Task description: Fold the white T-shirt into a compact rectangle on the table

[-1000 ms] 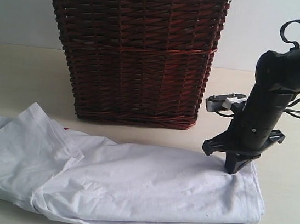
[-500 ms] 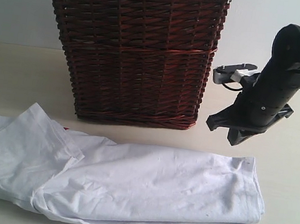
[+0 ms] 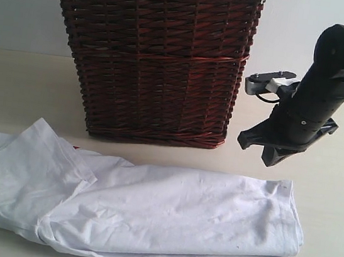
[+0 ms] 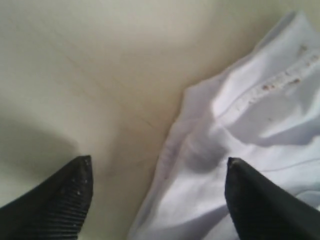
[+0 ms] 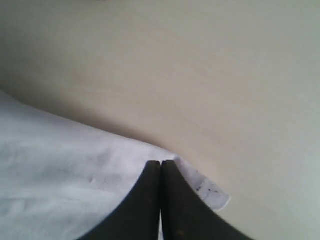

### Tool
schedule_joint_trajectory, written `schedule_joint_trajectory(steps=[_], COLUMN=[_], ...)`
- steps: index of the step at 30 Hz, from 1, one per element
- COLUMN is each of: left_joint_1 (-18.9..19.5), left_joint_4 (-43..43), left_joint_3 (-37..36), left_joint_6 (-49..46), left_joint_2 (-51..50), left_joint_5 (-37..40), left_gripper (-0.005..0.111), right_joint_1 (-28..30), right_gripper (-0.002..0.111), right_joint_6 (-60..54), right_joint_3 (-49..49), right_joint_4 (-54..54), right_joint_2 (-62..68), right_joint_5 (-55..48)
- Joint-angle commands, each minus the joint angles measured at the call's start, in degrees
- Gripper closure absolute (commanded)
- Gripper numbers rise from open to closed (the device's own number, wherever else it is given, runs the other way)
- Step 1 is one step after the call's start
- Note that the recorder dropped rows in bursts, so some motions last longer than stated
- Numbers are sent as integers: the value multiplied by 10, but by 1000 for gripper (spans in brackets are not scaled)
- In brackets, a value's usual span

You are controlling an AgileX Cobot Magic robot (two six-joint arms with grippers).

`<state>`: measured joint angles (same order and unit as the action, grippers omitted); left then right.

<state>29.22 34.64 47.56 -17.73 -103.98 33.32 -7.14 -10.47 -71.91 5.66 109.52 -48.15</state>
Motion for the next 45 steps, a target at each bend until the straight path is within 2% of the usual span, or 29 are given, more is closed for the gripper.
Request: schedule_joint_trajectory(steps=[1, 6, 14, 16, 17, 22, 23, 29, 34, 38, 40, 44, 45], left_joint_1=[10, 0, -1, -1, -1, -1, -1, -1, -9, -46, -81, -174, -208], left_joint_4=[64, 213, 202, 200, 197, 141, 138, 141, 149, 152, 151, 149, 149], left_joint_3=[-2, -2, -2, -2, -2, -2, -2, -2, -2, 2, 13, 37, 46], left_joint_6=[-96, -269, -293, -299, -299, -249, -251, -243, -220, -193, -173, -108, -87], left_joint_2=[-18, -69, -99, -99, -99, -98, -97, -43, 45, 114, 141, 178, 184], left_joint_5=[-9, 51, 62, 66, 66, 75, 80, 92, 111, 125, 142, 149, 143], left_gripper=[35, 35, 36, 43, 50, 101, 106, 107, 107, 107, 107, 107, 107], right_joint_1=[3, 3, 3, 3, 3, 3, 3, 3, 3, 3, 3, 3, 3], right_gripper=[108, 108, 108, 108, 108, 108, 108, 108, 108, 108, 108, 108, 108], right_joint_6=[0, 0, 0, 0, 0, -2, -3, -3, -3, -3, -4, -4, -9], right_joint_3=[0, 0, 0, 0, 0, 0, 0, 0, 0, 0, 0, 0, 0], right_joint_4=[-5, -5, -5, -5, -5, -5, -5, -2, 3, 24, 31, 39, 40], right_joint_2=[-7, -7, -7, -7, -7, -7, -8, -36, -70, -86, -91, -102, -107], right_joint_5=[0, 1, -2, -2, -2, -4, -3, 4, 12, 12, 12, 8, 6])
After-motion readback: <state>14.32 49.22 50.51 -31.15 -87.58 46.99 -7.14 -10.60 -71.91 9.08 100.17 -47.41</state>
